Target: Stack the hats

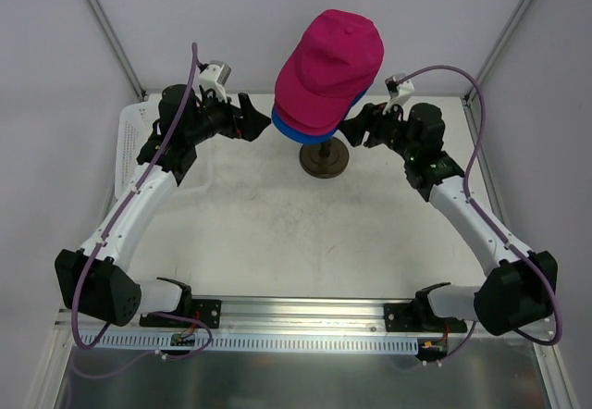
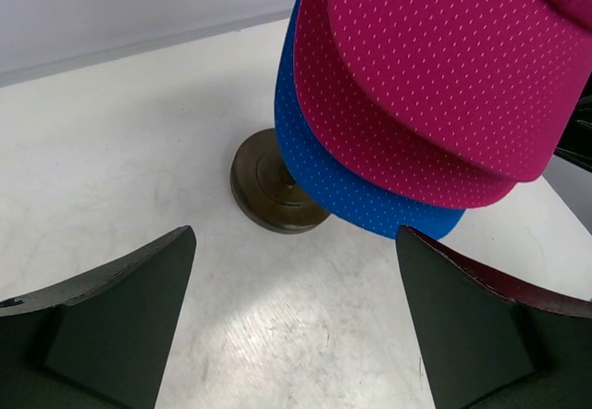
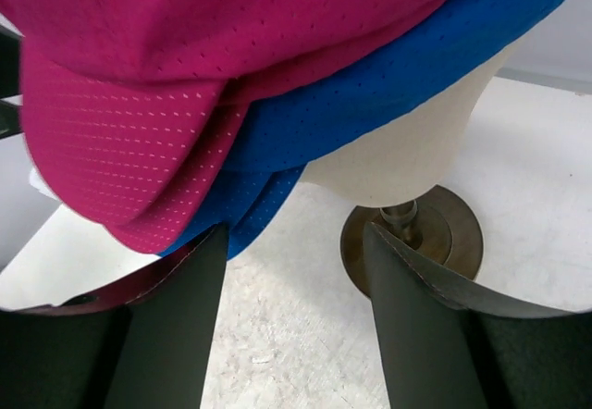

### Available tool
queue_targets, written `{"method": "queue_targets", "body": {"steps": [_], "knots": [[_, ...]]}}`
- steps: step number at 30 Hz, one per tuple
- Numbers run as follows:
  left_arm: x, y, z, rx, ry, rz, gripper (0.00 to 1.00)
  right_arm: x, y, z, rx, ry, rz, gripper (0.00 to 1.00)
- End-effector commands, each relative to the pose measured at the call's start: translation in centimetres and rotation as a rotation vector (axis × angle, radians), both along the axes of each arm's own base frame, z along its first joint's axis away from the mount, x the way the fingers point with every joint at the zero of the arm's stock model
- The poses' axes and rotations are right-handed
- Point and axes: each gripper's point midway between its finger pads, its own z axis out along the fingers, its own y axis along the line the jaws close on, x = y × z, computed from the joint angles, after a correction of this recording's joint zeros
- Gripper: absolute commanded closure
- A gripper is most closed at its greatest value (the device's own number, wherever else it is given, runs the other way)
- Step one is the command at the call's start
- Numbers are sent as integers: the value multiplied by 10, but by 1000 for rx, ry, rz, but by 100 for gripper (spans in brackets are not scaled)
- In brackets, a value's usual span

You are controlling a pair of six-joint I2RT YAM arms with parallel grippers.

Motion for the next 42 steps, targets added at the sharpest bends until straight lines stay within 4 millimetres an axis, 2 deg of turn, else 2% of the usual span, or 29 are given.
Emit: {"method": "queue_targets", "body": {"steps": [1,7,13,20,23,24,27,28,29,30,31,32,33,34,35,36,38,39,40,41,42], "knots": [[-6,3,0,1,2,-15,9,6,9,3,-44,-41,-22,36],[-6,2,-1,-1,18,-18,8,11,45,17,-35,-91,-28,36],[-5,-2,-2,-14,37,-38,8,3,66,34,7,-126,-56,45],[11,-4,-10,-30,82,-22,8,-22,110,33,11,-120,20,44],[18,-5,-7,-29,78,-29,8,-32,117,32,-6,-132,74,40],[21,-5,-5,-30,73,-29,8,-34,115,33,-33,-152,84,38],[25,-4,-5,-23,67,-35,8,-49,87,56,-26,-207,132,31],[25,-3,-5,-22,65,-37,8,-61,81,66,-5,-226,188,29],[25,-3,-5,-21,65,-42,8,-65,52,94,24,-285,156,26],[25,-2,-5,-18,61,-46,8,-70,40,108,39,-312,154,25],[27,-1,-7,-11,58,-45,8,-69,19,118,46,-320,128,24],[28,1,-8,-9,58,-42,8,-79,3,149,74,-379,108,24],[30,0,-9,-7,59,-50,8,-80,-7,159,82,-386,95,24],[31,0,-9,-6,59,-59,8,-74,-26,171,92,-399,49,24],[32,0,-9,-6,60,-62,8,-70,-36,188,96,-432,18,24],[34,-1,-7,0,48,-75,8,-61,-43,192,85,-435,-5,25],[36,-2,-7,12,36,-84,8,-34,-66,196,69,-426,-78,28],[37,-2,-6,17,28,-86,8,-8,-71,196,72,-399,-95,30],[39,-1,-6,28,20,-83,8,2,-70,196,87,-372,-66,30],[40,-1,-6,33,16,-84,8,17,-78,195,79,-357,-77,35],[41,0,-5,39,5,-83,8,41,-79,194,80,-333,-74,36]]}}
